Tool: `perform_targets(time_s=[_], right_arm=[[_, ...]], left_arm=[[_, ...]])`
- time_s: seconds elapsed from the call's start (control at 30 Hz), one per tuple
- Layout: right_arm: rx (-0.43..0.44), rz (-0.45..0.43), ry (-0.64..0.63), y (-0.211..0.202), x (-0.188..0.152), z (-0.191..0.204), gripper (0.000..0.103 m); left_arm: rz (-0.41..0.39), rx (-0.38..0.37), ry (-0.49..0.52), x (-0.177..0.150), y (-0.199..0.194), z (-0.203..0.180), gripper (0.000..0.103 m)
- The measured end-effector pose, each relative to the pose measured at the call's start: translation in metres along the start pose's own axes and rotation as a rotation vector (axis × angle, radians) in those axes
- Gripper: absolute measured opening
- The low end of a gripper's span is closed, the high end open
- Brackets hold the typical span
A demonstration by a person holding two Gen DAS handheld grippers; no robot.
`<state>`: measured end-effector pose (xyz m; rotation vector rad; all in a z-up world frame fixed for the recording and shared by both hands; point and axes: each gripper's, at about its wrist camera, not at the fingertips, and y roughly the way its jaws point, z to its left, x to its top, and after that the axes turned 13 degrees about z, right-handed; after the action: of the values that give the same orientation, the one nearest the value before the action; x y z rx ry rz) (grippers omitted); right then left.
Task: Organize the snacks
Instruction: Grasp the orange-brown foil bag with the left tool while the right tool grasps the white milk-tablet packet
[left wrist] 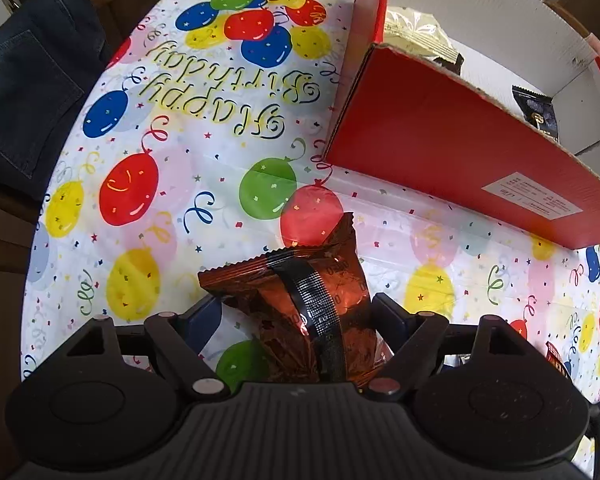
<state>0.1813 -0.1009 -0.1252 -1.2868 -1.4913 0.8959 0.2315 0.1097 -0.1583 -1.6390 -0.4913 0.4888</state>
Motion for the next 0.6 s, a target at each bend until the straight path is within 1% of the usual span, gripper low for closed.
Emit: perform_targets(time_s=[0.17,0.23,0.33,0.43,0.47,0.53,0.57,0.6], right_arm=[[0.013,0.014,-0.046,0.013,0.003,-0.007,0.071],[0.042,0.018,-0.048,0.016,0.003,-0.010,0.066],[0.060,0.019,-0.047,0.017,0.004,-0.011,0.065],[0.068,0.015,-0.046,0.018,0.004,-0.010,0.062],[0.068,0.013,-0.043,0.017,0.004,-0.010,0.062],[0.072,0.009,-0.034,0.016,0.003,-0.010,0.057],[0.076,0.009,-0.025,0.016,0.003,-0.011,0.057],[0.078,0.010,-0.014,0.015,0.003,-0.011,0.054]], left_arm=[[0.007,-0.004,0.008,0.001,0.005,0.002,0.082],[0.003,-0.001,0.013,0.001,0.007,0.003,0.082],[-0.011,0.003,0.021,0.004,0.007,0.003,0.081],[-0.005,-0.016,0.024,0.004,0.008,0.004,0.080],[-0.003,-0.023,0.025,0.003,0.008,0.005,0.079],[0.003,-0.028,0.038,0.002,0.008,0.005,0.071],[0.003,-0.030,0.046,0.001,0.008,0.004,0.069],[0.004,-0.033,0.050,0.000,0.008,0.004,0.066]])
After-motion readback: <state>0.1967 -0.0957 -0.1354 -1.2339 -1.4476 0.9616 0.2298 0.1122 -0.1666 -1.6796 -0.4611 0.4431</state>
